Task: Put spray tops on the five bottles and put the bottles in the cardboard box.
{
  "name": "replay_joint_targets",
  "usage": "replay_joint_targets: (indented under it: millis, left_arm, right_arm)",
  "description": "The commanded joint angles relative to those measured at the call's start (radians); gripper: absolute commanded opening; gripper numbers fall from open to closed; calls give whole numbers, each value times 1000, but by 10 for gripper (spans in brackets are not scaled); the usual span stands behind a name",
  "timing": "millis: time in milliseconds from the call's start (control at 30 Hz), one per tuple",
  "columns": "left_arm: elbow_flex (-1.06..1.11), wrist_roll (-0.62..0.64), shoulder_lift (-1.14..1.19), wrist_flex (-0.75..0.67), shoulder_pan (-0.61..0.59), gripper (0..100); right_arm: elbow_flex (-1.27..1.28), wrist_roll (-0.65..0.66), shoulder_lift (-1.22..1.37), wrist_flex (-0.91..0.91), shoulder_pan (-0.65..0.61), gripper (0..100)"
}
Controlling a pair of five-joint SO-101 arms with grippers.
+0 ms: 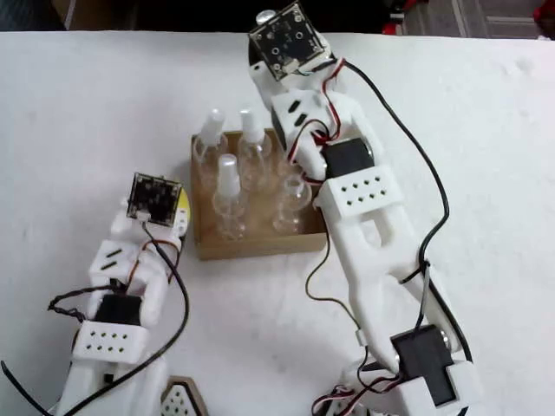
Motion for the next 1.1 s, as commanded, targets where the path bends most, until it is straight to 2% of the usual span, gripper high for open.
replay_joint_targets:
  millis: [0,167,467,533,767,1067]
  left_arm:
    - [-6,-8,2,-23,12,68]
    - [-6,-8,2,-23,12,68]
    - [-6,-8,2,-23,12,68]
    - [-6,-8,2,-23,12,68]
    - [-6,-8,2,-23,12,68]
    - [-6,-8,2,-23,12,68]
  right_arm:
    - [-25,11,-5,-8,-5,15]
    - [37,11,-5,-12,-5,15]
    - [235,8,-5,-222,50,15]
    - [275,-41,-5,-263,59,15]
    - [316,-393,-5,-283,125,15]
    - [397,-407,-5,-288,130,15]
